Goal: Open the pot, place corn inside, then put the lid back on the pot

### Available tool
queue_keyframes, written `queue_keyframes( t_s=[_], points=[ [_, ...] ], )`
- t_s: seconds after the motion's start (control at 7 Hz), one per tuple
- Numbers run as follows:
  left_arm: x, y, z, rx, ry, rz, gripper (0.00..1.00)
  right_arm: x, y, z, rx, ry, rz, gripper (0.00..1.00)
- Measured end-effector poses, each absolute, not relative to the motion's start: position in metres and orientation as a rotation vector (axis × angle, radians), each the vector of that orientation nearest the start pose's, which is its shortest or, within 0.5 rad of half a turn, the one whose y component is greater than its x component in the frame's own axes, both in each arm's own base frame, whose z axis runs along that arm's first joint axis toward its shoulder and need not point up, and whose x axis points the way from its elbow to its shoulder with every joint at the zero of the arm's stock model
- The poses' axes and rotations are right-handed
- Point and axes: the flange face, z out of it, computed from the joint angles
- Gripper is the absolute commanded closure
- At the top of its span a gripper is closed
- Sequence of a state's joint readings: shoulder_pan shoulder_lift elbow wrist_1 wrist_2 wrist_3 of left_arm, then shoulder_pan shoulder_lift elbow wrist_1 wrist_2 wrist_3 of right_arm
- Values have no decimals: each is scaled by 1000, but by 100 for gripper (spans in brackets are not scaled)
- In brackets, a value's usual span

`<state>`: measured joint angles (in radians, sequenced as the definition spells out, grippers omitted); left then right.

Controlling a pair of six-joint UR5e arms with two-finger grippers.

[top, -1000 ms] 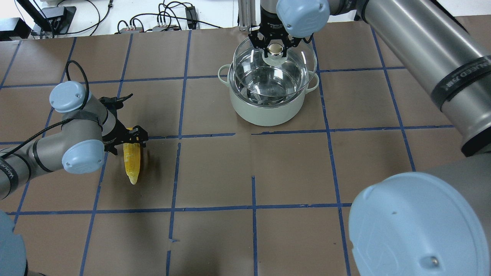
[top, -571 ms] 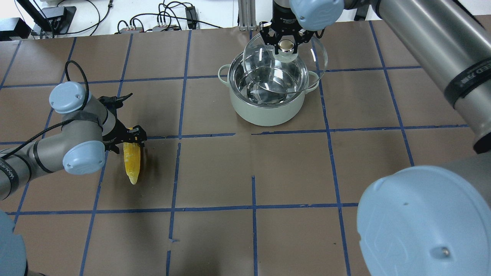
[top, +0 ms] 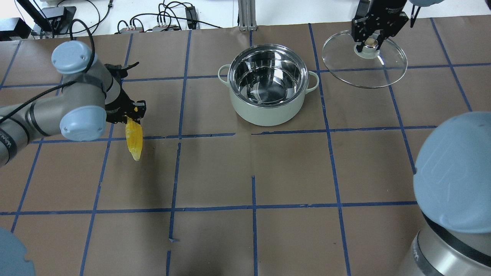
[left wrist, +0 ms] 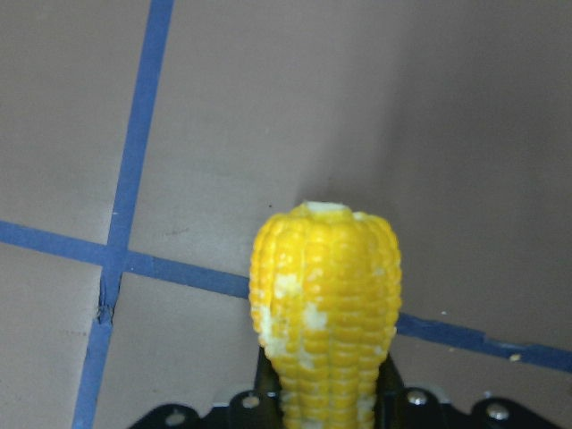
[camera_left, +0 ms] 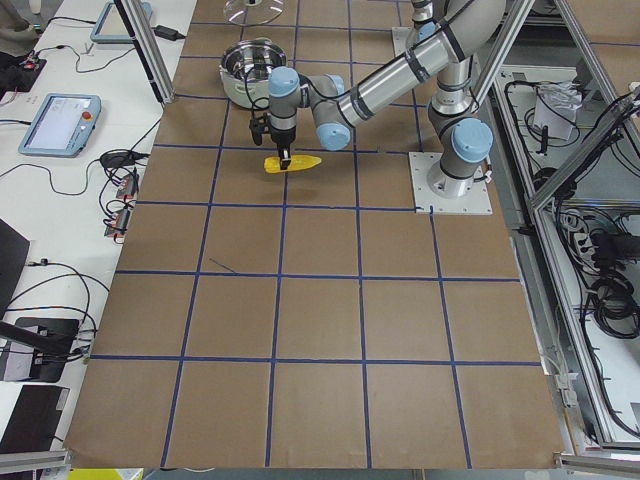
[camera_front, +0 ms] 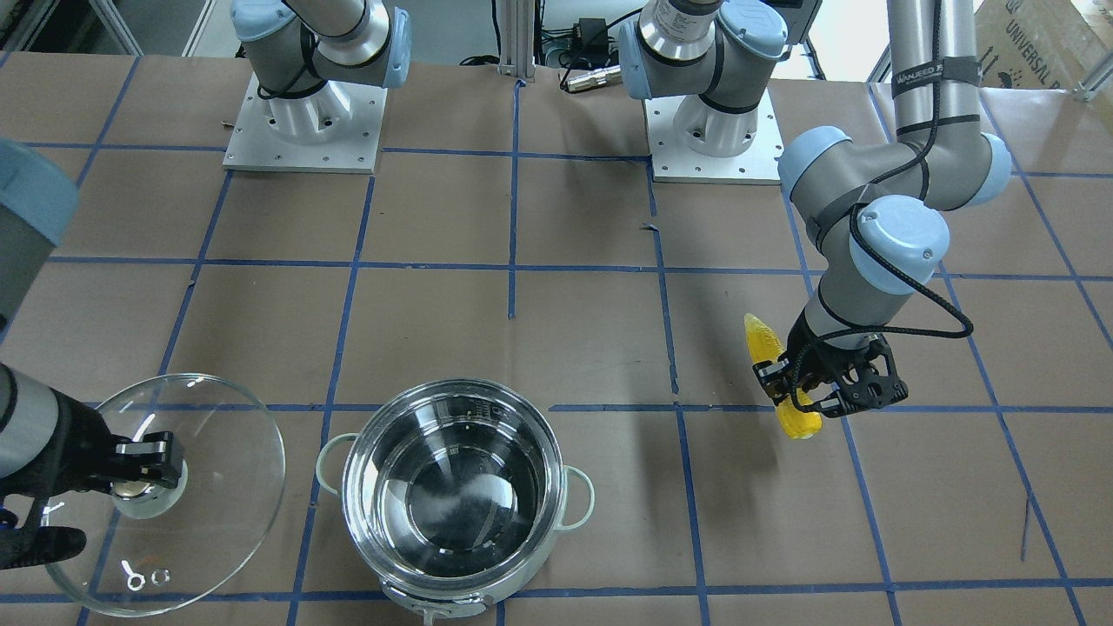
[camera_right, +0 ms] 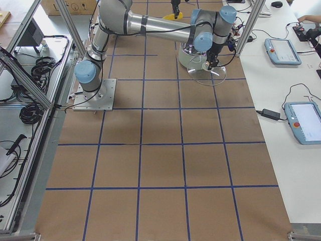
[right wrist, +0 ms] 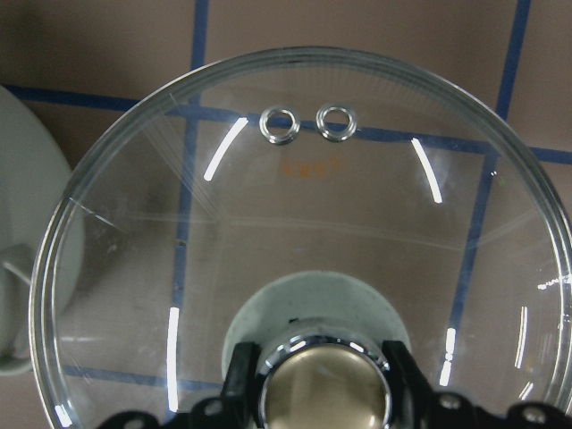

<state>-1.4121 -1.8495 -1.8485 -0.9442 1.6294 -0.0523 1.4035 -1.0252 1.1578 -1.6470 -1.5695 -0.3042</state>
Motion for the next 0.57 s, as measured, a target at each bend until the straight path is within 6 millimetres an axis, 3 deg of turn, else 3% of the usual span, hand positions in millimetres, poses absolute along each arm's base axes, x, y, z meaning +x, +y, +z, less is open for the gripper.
queue_keyframes(
  t_s=[0.14, 0.43, 0.57],
  points=[
    [-60, -586, 313, -305, 3051, -98, 97, -12, -712, 355, -233, 3105, 120, 72],
    [-116, -606, 394, -336, 3048, -54, 97, -39, -706, 337, -256, 3091, 145, 73],
    [-151, -612, 416, -337, 3054, -67, 97, -51, -704, 334, -266, 3086, 149, 73]
  ],
)
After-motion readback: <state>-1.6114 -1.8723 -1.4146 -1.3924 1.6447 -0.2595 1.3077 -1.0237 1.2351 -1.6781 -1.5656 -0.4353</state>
